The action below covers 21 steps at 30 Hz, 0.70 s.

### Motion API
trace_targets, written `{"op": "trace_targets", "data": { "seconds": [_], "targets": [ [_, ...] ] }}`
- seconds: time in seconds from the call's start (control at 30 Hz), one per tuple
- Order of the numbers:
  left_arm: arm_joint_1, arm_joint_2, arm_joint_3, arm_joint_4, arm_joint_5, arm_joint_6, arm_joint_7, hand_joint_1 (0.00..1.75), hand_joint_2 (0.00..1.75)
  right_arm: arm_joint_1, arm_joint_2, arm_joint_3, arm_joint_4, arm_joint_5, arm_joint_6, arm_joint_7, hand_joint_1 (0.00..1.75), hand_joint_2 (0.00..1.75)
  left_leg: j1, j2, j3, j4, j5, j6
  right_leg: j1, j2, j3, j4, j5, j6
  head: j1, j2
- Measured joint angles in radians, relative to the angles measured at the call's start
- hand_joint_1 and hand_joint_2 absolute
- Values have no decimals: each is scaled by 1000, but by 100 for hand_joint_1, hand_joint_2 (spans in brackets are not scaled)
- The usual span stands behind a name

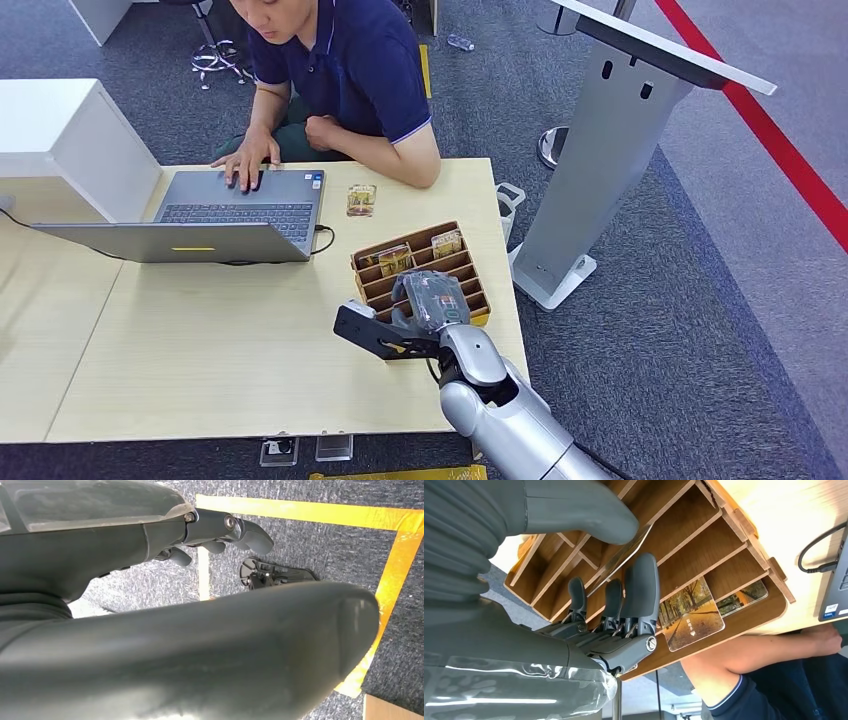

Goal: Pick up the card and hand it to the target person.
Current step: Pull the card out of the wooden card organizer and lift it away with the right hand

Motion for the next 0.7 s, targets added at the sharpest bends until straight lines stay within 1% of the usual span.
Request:
{"op": "trace_targets", "data": {
  "seconds": [0.2, 0.3, 0.4, 0.43, 0.53, 0.63, 0.7],
  "targets": [
    [0, 0, 0, 0, 4, -3, -3, 0, 0, 0, 0, 0, 0, 0, 0, -3, 104, 175, 0, 0, 0, 0, 0, 0, 0, 0, 0, 0, 0, 0, 0, 0],
    [0, -1, 0, 0, 5, -5, -5, 0, 0, 0, 0, 0, 0, 0, 0, -3, 111, 175, 0, 0, 0, 0, 0, 0, 0, 0, 0, 0, 0, 0, 0, 0],
    [0, -1, 0, 0, 5, -6, -9, 0, 0, 0, 0, 0, 0, 0, 0, -3, 135, 175, 0, 0, 0, 0, 0, 0, 0, 0, 0, 0, 0, 0, 0, 0],
    [0, -1, 0, 0, 5, -6, -10, 0, 0, 0, 0, 0, 0, 0, -1, -4, 146, 175, 0, 0, 0, 0, 0, 0, 0, 0, 0, 0, 0, 0, 0, 0],
    [0, -2, 0, 0, 6, -6, -13, 0, 0, -1, 0, 0, 0, 0, -2, -5, 166, 175, 0, 0, 0, 0, 0, 0, 0, 0, 0, 0, 0, 0, 0, 0],
    [0, -2, 0, 0, 7, -6, -13, 0, 0, -2, 0, 0, -1, 0, -2, -6, 174, 175, 0, 0, 0, 0, 0, 0, 0, 0, 0, 0, 0, 0, 0, 0],
    [0, -2, 0, 0, 8, -5, -13, 0, 0, -2, 0, 0, -2, 0, -2, -8, 175, 175, 0, 0, 0, 0, 0, 0, 0, 0, 0, 0, 0, 0, 0, 0]
  ]
}}
